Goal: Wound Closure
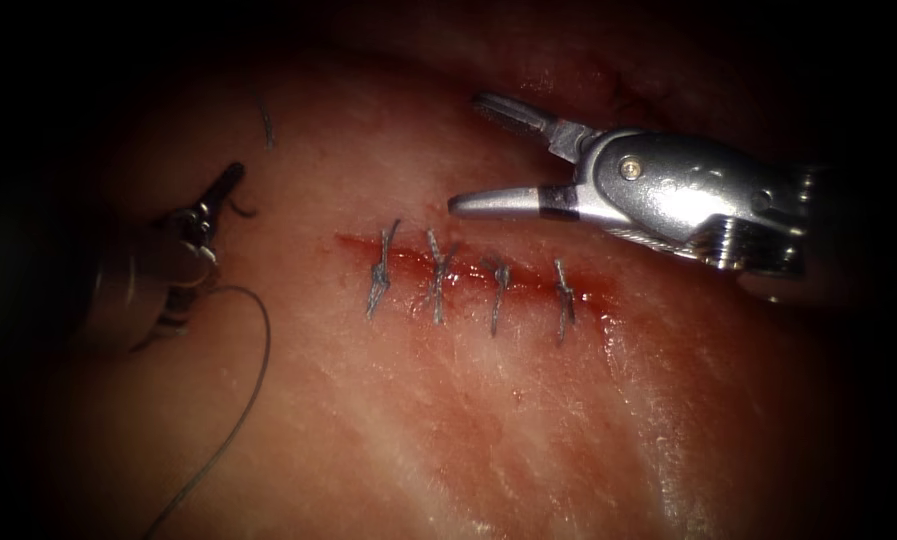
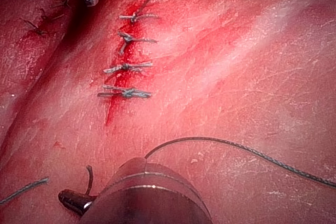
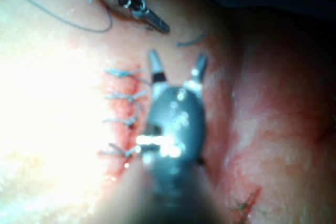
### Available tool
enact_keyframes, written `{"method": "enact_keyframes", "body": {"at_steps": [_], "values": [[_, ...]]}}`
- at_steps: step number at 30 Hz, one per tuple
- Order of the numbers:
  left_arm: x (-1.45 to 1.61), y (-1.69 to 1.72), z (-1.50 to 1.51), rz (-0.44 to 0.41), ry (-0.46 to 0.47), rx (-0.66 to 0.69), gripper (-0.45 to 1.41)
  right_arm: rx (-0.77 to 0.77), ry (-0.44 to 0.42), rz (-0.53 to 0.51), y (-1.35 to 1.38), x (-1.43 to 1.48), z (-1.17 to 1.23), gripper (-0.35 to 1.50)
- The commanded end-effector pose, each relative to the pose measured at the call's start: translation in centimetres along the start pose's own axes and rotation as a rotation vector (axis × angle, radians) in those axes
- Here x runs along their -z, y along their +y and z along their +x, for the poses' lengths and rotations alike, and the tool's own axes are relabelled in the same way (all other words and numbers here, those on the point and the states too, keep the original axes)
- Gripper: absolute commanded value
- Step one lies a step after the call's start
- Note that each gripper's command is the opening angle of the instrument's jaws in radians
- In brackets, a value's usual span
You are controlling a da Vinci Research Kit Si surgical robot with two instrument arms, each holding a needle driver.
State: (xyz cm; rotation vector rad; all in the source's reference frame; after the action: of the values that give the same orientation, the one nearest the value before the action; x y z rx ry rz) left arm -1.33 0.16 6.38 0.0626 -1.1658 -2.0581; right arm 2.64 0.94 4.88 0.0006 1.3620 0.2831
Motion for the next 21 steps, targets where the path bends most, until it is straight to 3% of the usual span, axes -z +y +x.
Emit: {"method": "enact_keyframes", "body": {"at_steps": [1,12,17,21], "values": [[0.12,0.05,0.14,0.01,0.034,0.013,-0.45,-0.001,0.001,0.001,-0.02,-0.08,-0.05,1.01],[0.9,-0.08,0.04,0.033,0.071,0.124,-0.45,0.002,0.001,0.001,-0.05,-0.08,-0.06,1.01],[1.06,-0.26,-0.01,0.038,0.149,0.264,-0.45,0.002,0.002,0.002,-0.06,-0.08,-0.06,1.01],[1.03,-0.62,-0.25,0.028,0.258,0.549,-0.43,-0.003,0.002,0.002,-0.08,-0.07,-0.05,1.04]]}}
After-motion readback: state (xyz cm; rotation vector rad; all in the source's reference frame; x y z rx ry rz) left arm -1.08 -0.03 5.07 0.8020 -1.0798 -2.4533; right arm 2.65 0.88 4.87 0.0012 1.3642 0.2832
